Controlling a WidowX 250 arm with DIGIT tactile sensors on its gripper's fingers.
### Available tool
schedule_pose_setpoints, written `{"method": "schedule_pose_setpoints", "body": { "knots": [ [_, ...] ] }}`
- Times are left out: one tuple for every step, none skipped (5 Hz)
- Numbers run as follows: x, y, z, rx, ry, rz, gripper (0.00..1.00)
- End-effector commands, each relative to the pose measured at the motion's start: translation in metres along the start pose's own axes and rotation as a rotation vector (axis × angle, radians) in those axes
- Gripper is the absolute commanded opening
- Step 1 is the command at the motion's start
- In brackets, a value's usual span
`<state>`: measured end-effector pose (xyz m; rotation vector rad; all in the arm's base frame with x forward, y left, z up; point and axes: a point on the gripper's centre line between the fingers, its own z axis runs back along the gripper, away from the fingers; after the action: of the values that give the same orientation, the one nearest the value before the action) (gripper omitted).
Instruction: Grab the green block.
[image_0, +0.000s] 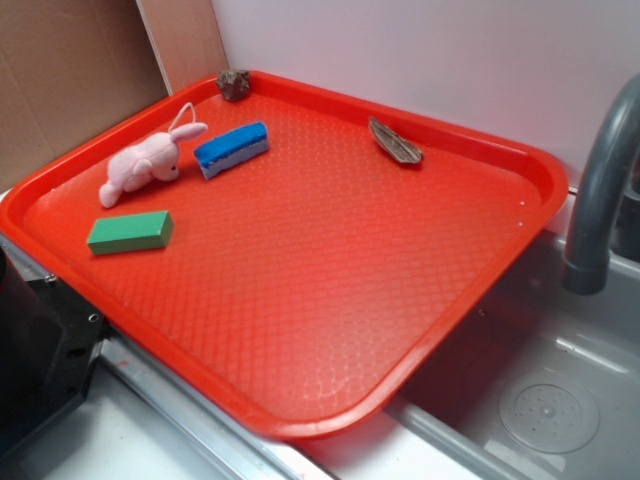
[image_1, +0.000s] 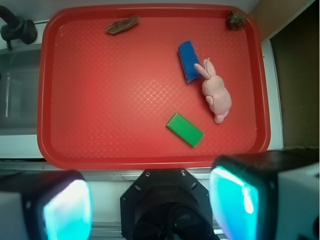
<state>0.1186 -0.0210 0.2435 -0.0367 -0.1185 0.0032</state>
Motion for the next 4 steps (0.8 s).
{"method": "schedule_pose_setpoints", "body": {
  "knots": [
    [0.000,0.000,0.000,0.000,0.000,0.000,1.00],
    [0.030,0.038,-0.053,-0.001,0.045,-0.136,1.00],
    [0.042,0.052,-0.102,-0.059,-0.028,-0.289,1.00],
    [0.038,0.068,-0.126,-0.026,-0.063,-0.326,1.00]
  ]
}}
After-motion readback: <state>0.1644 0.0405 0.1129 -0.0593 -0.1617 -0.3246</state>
